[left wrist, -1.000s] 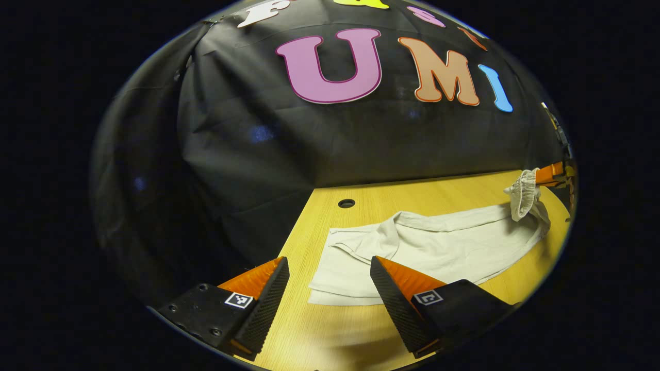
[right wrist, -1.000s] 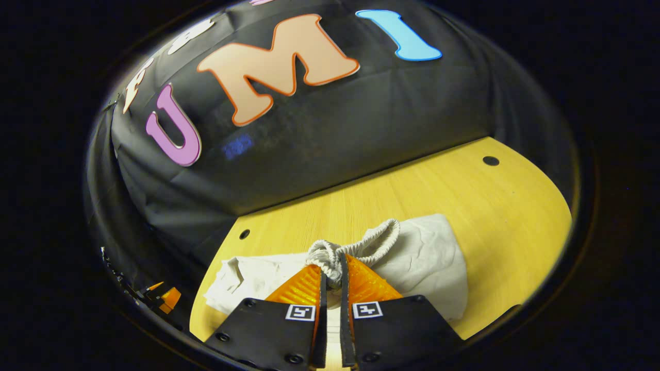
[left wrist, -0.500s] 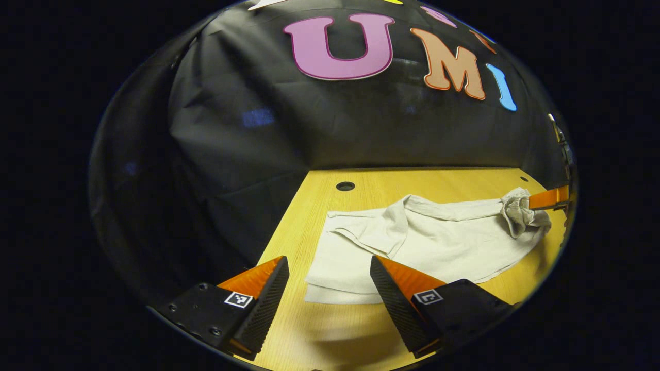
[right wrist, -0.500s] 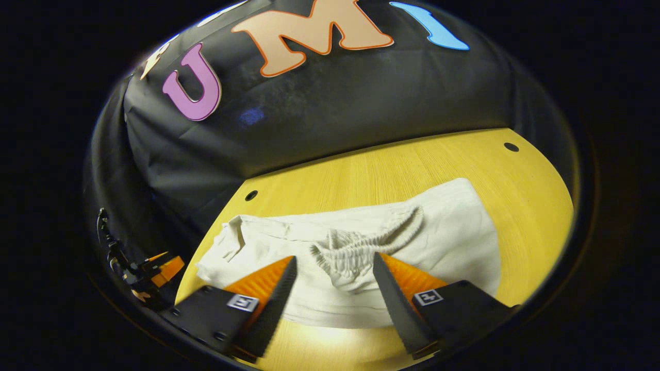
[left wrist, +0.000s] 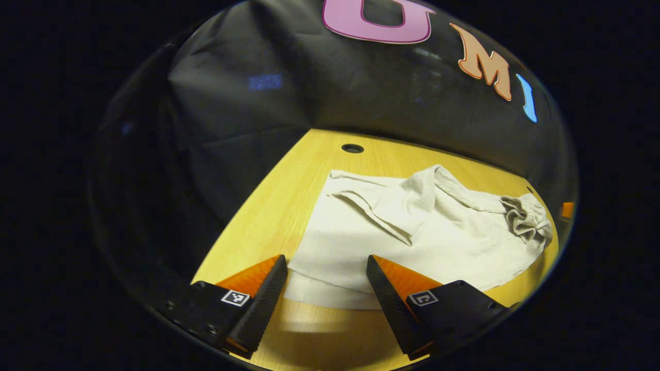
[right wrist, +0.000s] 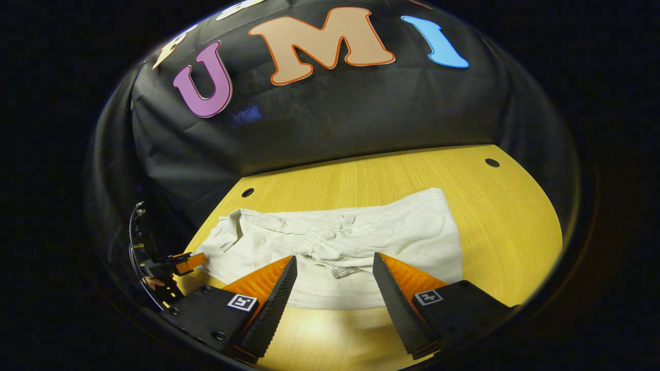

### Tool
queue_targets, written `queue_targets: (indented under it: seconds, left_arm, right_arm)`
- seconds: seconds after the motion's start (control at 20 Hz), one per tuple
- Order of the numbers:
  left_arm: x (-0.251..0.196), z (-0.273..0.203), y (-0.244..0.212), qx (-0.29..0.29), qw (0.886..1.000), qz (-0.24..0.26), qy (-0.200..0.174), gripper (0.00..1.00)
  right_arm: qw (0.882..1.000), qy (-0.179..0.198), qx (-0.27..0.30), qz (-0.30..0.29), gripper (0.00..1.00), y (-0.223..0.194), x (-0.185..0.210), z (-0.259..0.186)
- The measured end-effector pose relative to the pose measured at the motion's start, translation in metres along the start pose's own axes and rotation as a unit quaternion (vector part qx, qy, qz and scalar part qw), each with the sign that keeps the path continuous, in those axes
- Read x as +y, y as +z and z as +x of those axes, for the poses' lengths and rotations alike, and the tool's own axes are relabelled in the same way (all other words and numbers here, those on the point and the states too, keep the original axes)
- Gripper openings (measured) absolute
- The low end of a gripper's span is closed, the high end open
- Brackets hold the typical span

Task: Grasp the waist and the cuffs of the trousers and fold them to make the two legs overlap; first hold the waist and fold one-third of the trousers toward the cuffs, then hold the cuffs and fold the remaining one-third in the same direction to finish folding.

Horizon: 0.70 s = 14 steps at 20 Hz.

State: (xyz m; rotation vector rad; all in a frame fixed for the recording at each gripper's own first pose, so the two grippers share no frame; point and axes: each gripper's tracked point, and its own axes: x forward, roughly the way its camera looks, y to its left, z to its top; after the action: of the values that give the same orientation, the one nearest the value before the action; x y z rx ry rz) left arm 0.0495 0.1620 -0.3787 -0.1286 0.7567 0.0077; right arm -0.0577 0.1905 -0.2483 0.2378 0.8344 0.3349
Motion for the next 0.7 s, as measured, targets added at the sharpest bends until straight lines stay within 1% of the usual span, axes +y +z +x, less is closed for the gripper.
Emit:
queue_targets:
  seconds: [0.05,0.1,0.15,0.2,0.25,0.3,0.35,0.4,0.45,0.5,0.55,0.6,0.65,0.7]
  left_arm:
    - [-0.001,0.004,0.002,-0.008,1.000,0.002,-0.005,0.97]
    - [0.001,0.004,0.000,-0.004,1.000,0.002,0.001,0.95]
    - [0.006,0.005,-0.002,0.003,1.000,0.008,0.017,0.94]
    - [0.007,0.008,-0.002,0.002,1.000,0.010,0.025,0.84]
    - [0.003,0.009,0.001,-0.003,1.000,0.007,0.029,0.76]
    - [-0.005,0.007,-0.001,0.005,1.000,0.007,0.023,0.68]
    - [-0.010,0.007,0.000,0.004,1.000,0.004,0.020,0.53]
    - [-0.017,0.009,0.001,0.001,1.000,-0.002,0.009,0.44]
    - [-0.019,0.007,0.002,-0.001,1.000,-0.010,0.012,0.22]
    - [-0.020,0.008,0.002,-0.004,1.000,-0.017,0.018,0.08]
    - [-0.020,0.009,0.004,-0.008,0.999,-0.023,0.025,0.03]
    - [-0.021,0.009,0.005,-0.010,0.999,-0.027,0.028,0.00]
    - [-0.024,0.009,0.005,-0.002,0.999,-0.036,0.030,0.00]
    - [-0.027,0.009,0.010,-0.001,0.999,-0.048,0.026,0.00]
  right_arm:
    - [1.000,0.003,-0.001,0.002,0.95,0.001,0.001,-0.001]
    - [1.000,0.004,-0.001,0.004,0.95,0.002,-0.001,-0.002]
    - [1.000,0.005,-0.001,0.006,0.95,0.002,-0.002,-0.002]
    - [1.000,0.003,-0.001,0.007,0.95,0.001,-0.003,-0.002]
    - [1.000,0.003,0.000,0.008,0.87,0.001,-0.004,-0.003]
    - [1.000,0.002,0.000,0.007,0.95,0.001,-0.006,-0.004]
    - [1.000,0.001,-0.001,0.005,0.95,0.001,-0.009,-0.005]
    - [1.000,0.000,-0.001,0.003,0.95,0.002,-0.012,-0.007]
    - [1.000,-0.003,-0.002,0.001,0.95,0.002,-0.016,-0.009]
    - [1.000,-0.008,-0.007,-0.002,0.95,0.004,-0.021,-0.012]
    - [1.000,-0.011,-0.011,-0.003,0.95,0.006,-0.026,-0.013]
    - [1.000,-0.012,-0.013,-0.003,0.95,0.008,-0.030,-0.016]
    - [1.000,-0.013,-0.014,-0.003,0.95,0.007,-0.035,-0.020]
    - [1.000,-0.014,-0.015,-0.005,0.87,0.009,-0.042,-0.023]
